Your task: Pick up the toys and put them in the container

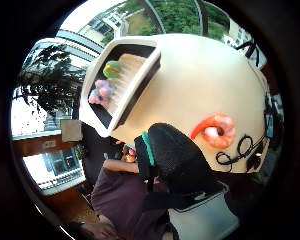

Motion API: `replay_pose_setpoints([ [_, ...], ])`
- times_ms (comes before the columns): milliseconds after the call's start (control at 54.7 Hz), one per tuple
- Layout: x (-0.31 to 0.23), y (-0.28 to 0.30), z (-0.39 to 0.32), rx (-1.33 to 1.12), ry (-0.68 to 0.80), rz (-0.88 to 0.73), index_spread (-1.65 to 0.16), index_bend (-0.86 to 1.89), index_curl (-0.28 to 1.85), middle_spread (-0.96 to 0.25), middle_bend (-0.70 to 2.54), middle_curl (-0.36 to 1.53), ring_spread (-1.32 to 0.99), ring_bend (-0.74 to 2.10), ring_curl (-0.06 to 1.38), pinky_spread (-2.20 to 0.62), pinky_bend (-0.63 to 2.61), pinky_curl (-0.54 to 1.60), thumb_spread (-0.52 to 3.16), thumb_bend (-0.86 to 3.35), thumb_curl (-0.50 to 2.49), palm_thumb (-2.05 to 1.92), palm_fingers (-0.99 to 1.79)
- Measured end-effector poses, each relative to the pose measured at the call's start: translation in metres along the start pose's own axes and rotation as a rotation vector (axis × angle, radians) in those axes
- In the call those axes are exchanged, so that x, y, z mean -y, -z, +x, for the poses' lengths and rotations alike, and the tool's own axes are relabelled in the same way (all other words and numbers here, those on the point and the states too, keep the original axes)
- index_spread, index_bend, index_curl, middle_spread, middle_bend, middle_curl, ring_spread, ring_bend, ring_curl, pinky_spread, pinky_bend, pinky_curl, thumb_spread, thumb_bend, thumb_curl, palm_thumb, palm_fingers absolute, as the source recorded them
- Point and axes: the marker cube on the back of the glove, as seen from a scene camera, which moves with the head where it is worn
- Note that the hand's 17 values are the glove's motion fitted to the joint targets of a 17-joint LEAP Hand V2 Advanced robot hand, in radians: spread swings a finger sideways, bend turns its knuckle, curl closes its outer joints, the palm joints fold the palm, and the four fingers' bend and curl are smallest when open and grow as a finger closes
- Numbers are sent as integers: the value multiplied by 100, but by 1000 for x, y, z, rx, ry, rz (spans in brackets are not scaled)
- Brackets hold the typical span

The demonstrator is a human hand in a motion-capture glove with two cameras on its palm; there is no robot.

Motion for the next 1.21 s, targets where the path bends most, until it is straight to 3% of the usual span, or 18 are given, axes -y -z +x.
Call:
replay_pose_setpoints([
  [165,-16,-122,28,64,-39,-159,-21,6,12,1,16,31,2,31,42,5,88,36,123,-5,25,-6,-25],
  [293,-21,-195,35,91,-41,-188,-22,12,14,0,17,31,2,26,40,5,82,34,123,-5,24,-7,-18],
  [403,-21,-211,33,40,-10,65,-22,9,15,-1,11,28,1,30,41,3,93,36,123,-6,23,-8,-10],
  [494,-16,-213,32,58,1,207,-25,9,12,-11,22,29,-12,70,49,-10,98,36,122,-5,22,-7,40],
  [531,-14,-212,31,54,-3,215,-26,9,12,-12,15,28,-14,72,48,-11,99,36,122,-6,22,-8,29],
  [640,3,-204,29,29,-19,254,-21,7,8,-22,55,42,-27,110,62,-26,108,41,126,-3,22,-3,84],
  [732,16,-197,25,25,-18,252,-21,20,10,-26,78,52,-32,119,67,-31,104,42,135,1,24,2,102],
  [805,23,-189,22,68,-9,134,-23,29,13,-29,90,59,-34,124,71,-34,102,44,140,8,29,15,114],
  [897,27,-167,22,92,-4,33,-25,40,18,-30,95,65,-35,128,73,-36,104,47,137,13,35,30,112],
  [1208,34,20,-6,88,42,101,-29,65,31,-31,106,80,-38,133,75,-39,110,53,114,11,52,44,106],
])
